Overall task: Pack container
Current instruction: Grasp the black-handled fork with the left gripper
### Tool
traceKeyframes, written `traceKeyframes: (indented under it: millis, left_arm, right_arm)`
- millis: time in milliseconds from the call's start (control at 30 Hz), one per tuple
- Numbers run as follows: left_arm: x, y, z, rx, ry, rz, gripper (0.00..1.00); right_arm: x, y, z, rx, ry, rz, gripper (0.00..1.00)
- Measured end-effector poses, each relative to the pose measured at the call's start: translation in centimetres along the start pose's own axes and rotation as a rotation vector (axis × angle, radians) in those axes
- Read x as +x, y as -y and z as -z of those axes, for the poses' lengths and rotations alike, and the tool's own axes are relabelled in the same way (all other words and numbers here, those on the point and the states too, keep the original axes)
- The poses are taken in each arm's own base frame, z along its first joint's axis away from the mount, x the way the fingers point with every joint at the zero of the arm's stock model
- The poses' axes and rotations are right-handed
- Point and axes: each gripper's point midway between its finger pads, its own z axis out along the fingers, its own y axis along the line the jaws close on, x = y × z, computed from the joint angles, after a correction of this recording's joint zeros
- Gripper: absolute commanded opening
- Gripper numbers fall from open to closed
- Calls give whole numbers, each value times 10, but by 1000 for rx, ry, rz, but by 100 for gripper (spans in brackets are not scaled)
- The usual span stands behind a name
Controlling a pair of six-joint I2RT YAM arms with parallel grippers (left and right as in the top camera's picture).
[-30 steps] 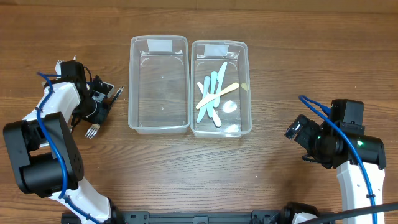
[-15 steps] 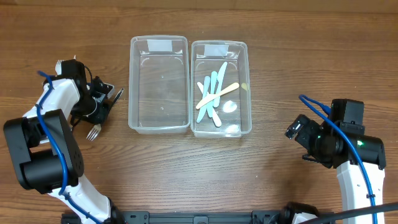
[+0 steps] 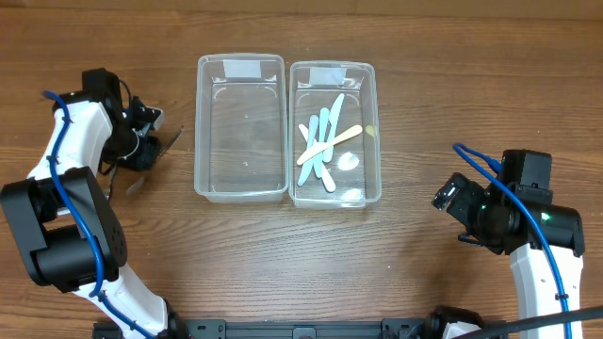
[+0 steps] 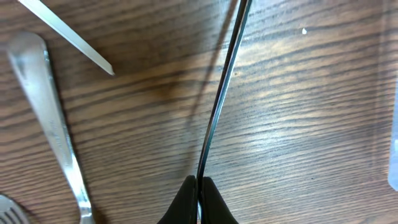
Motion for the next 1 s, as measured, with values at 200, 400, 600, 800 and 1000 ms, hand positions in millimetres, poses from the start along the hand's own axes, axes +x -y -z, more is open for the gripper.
traceKeyframes:
  millis: [200,400,600,800,1000]
  left_arm:
    - [-3,-1,10,-12,23,5,4]
    - [-5,-1,20,-24,48,4,4]
    - [-4,-1,20,-24,47,6,4]
    - [-4,-1,20,-25,47,20,4]
    - [-7,-6,20,-46,57,19,4]
  right_arm:
    - [0,0,0,0,0,0,100]
    - [-1,1,0,6,4,0,100]
    - [-1,1,0,8,4,0,100]
    - [-1,1,0,8,3,0,100]
    - [-1,1,0,8,4,0,100]
